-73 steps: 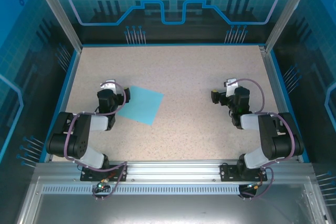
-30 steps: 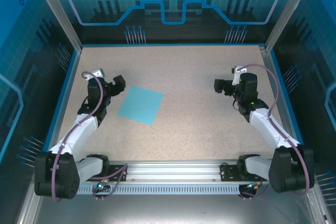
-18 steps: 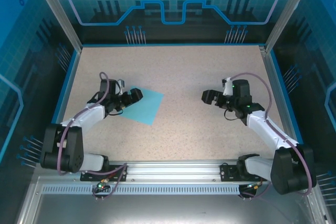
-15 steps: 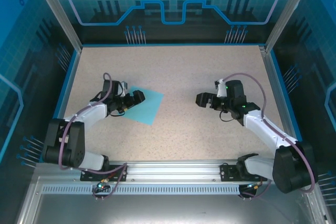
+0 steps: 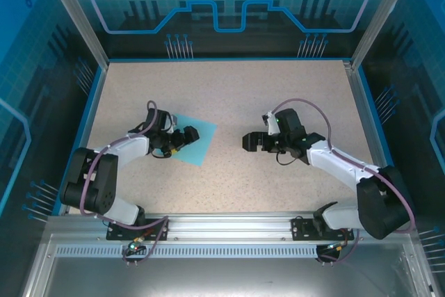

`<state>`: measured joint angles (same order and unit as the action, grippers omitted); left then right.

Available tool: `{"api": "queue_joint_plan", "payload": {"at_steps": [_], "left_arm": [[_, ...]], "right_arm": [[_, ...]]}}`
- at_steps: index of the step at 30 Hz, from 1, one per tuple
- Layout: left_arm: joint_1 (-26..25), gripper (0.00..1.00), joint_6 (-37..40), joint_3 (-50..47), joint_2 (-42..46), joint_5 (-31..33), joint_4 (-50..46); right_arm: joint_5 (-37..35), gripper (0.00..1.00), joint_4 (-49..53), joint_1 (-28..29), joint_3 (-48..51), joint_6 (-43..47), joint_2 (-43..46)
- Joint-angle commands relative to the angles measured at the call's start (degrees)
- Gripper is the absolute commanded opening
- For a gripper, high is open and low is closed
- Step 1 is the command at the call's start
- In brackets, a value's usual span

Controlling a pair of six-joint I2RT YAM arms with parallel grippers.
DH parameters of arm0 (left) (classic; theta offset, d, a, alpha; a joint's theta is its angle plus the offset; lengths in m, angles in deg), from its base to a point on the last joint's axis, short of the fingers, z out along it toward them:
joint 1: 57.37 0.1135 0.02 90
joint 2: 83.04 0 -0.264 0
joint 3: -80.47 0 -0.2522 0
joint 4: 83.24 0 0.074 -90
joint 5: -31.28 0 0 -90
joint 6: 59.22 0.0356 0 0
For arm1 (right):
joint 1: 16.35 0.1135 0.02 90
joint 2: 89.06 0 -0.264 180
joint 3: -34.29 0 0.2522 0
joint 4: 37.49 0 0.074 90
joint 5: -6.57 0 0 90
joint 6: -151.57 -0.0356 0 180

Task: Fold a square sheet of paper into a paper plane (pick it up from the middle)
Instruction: Move the square sheet of paper to the center of the table.

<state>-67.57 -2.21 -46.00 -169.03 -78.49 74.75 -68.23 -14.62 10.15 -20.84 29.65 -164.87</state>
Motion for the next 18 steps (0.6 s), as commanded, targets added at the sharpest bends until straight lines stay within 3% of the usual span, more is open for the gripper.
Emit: {"api": "queue_joint_plan", "payload": {"at_steps": [1,12,18], "left_arm": [[-2.66,0.99,-5.62,-3.31,-0.92,-0.34,1.54],[-19.0,0.99,-24.41,-4.36,-4.46,3.81,14.09],[-21.96,0.99,-24.74,-0.77,0.42,8.24,11.03]], "right_arm": [[-2.28,0.99,0.34,1.16,-0.25,-1.89,-0.83],[-3.72,0.99,-1.97,1.58,5.5,-7.2,-0.23],[-4.37,0.99,-1.9,2.17,6.3,-9.97,1.78]]}}
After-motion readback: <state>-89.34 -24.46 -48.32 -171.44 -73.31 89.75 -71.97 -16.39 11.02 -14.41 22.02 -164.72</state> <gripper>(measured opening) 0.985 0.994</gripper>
